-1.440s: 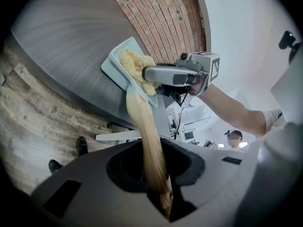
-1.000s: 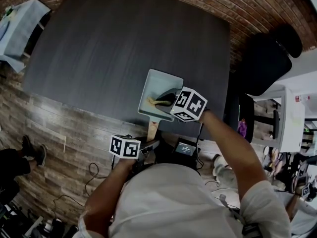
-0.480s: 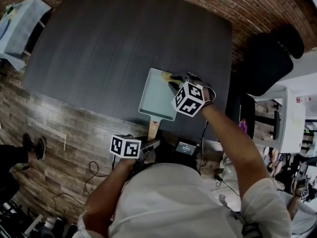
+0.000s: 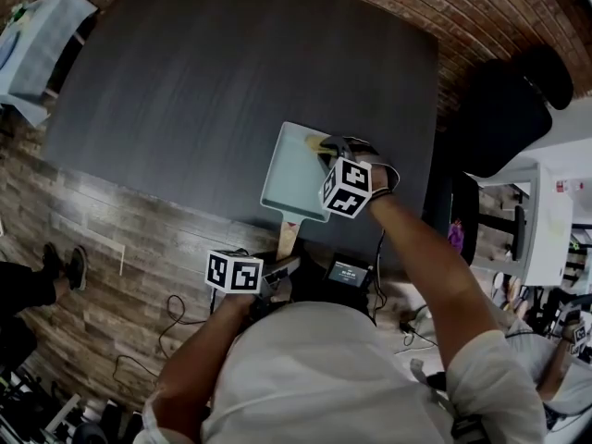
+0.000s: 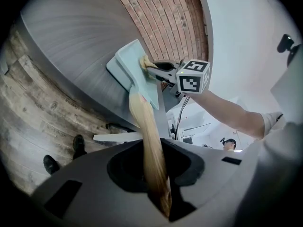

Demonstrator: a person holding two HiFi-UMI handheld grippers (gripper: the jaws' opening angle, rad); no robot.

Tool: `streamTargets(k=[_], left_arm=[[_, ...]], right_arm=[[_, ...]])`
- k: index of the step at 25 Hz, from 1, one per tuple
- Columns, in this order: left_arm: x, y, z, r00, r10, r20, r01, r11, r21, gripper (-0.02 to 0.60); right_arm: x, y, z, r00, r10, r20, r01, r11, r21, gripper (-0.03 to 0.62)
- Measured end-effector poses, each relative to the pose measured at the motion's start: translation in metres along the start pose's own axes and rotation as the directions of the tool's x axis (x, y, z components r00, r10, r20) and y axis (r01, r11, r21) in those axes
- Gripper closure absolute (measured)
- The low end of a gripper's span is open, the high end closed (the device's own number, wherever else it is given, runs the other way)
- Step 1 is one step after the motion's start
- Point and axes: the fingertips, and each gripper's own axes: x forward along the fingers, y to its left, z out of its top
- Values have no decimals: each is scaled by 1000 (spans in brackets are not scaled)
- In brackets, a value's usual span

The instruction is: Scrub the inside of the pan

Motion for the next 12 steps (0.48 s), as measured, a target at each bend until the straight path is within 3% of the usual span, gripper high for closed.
streamTargets(k=[7, 12], left_arm=[[0, 0, 0, 1000, 12, 7, -12, 1000, -3, 499], [1, 1, -1, 1000, 14, 4, -14, 1000, 3, 499]], right_arm=[[7, 8, -1, 999, 42, -8, -42, 999, 28, 523], [8, 12, -1, 994, 108, -1, -106, 984, 140, 523]])
